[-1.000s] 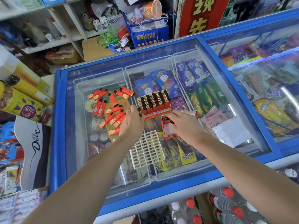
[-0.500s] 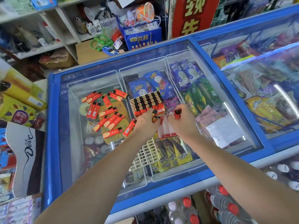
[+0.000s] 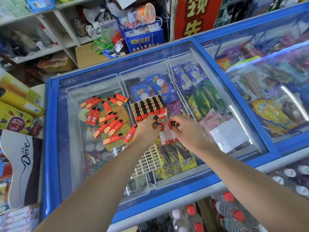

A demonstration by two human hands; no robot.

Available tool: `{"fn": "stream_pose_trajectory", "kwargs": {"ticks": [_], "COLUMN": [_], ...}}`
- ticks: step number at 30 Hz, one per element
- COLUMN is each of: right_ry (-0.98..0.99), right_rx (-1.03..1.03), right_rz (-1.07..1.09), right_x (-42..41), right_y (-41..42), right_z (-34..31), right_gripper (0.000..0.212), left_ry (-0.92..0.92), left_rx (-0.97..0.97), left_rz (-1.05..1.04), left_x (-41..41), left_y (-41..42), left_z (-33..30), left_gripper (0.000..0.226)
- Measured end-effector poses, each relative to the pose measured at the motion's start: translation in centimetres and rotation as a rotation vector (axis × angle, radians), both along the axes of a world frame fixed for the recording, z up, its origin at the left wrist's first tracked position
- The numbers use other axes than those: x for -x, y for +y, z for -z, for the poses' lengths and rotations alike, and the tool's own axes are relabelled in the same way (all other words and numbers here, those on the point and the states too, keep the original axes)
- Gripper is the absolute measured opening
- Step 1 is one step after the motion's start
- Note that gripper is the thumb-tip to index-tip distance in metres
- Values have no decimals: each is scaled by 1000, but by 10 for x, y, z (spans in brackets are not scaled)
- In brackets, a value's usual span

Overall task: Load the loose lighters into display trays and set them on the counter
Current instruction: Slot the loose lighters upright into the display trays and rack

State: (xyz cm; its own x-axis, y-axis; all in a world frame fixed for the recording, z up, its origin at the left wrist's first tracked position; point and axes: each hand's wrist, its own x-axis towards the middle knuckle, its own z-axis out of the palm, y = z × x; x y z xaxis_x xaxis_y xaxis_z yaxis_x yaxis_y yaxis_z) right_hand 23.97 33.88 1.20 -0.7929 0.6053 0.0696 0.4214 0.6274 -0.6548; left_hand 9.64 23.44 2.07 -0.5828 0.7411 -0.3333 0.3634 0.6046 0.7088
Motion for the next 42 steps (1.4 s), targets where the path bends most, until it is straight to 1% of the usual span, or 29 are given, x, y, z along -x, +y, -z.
{"fn": "stream_pose_trajectory", "kwargs": {"ticks": [4, 7, 10, 13, 17, 21, 23, 26, 29, 31, 33, 37, 42], "right_ry": [8, -6, -9, -33, -51, -109, -155, -219, -245, -243, -230, -206, -183], "right_rx": [33, 29, -29, -94, -49, -15, -74, -225, -330, -355, -344, -276, -262], "right_rz": [-15, -5, 14, 17, 61, 26, -13, -51, -124, -151, -145, -156, -201], "right_x": [6, 8, 6, 5, 6, 6, 6, 6, 6, 3, -1, -2, 3], "right_y": [0, -1, -4, -7, -7, -3, 0, 5, 7, 7, 8, 11, 9], "right_z": [1, 2, 0, 0, 1, 0, -1, 0, 0, -1, -2, -2, 0], "right_gripper": [27, 24, 26, 21, 17, 27, 24, 15, 18, 17, 16, 17, 20], "left_ry": [-36, -49, -58, -60, -55, -60, -65, -70, -64, -61, -60, -51, -45], "left_rx": [-4, -8, -8, -9, 1, 17, 16, 13, 11, 12, 15, 20, 25], "left_rz": [-7, -4, -9, -5, 1, 10, 10, 14, 17, 19, 20, 15, 17], "left_x": [1, 2, 1, 2, 4, 5, 6, 6, 6, 7, 7, 7, 7], "left_y": [0, 0, -1, -1, -1, -1, -1, -2, -1, -1, -2, -1, 1], "left_z": [-1, -2, -1, 0, 2, 2, 2, 3, 2, 2, 2, 3, 4], "left_gripper": [11, 7, 7, 5, 7, 5, 4, 4, 5, 6, 6, 15, 11]}}
